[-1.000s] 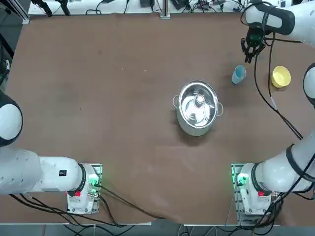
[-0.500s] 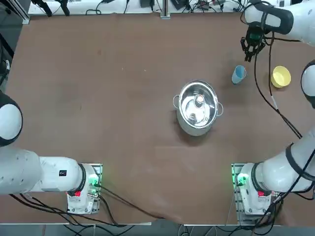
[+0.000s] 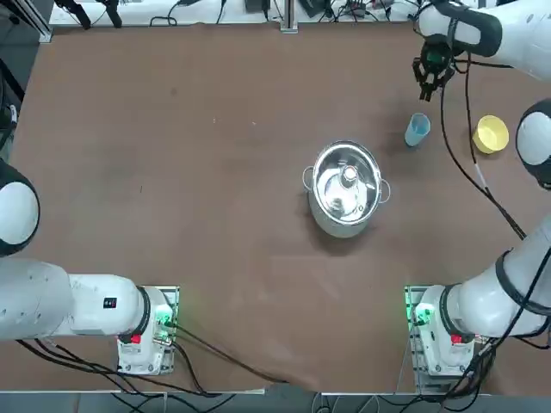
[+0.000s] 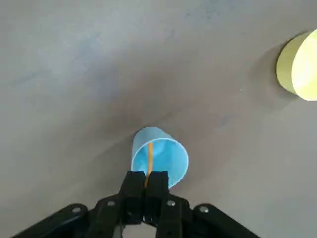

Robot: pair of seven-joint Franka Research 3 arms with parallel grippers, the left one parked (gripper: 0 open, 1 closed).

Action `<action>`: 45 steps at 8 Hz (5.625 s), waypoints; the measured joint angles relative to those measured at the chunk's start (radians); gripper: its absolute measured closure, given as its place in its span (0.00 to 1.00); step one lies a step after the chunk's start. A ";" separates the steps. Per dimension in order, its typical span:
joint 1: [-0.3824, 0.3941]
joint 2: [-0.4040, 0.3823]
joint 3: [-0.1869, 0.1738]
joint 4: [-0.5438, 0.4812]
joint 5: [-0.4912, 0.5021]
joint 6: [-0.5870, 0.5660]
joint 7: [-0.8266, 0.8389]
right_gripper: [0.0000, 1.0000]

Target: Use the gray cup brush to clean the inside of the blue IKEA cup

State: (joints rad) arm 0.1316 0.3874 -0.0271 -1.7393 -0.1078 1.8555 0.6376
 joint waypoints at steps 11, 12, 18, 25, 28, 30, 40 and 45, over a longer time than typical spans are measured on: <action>0.000 0.004 -0.017 0.004 -0.012 -0.098 0.030 0.97; -0.006 0.007 -0.017 0.004 -0.024 -0.098 0.030 0.97; -0.008 0.027 -0.014 0.024 -0.049 -0.077 0.030 0.97; 0.026 0.040 0.004 0.050 0.002 -0.054 0.033 0.97; 0.029 0.042 0.002 0.050 0.002 -0.092 0.034 0.97; 0.026 0.042 -0.005 0.049 0.000 -0.119 0.034 0.97; -0.001 0.068 -0.011 0.112 -0.028 -0.117 0.032 0.97; 0.003 0.079 -0.006 0.181 -0.008 -0.114 0.032 0.97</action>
State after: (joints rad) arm 0.1341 0.4660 -0.0334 -1.5585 -0.1157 1.7411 0.6700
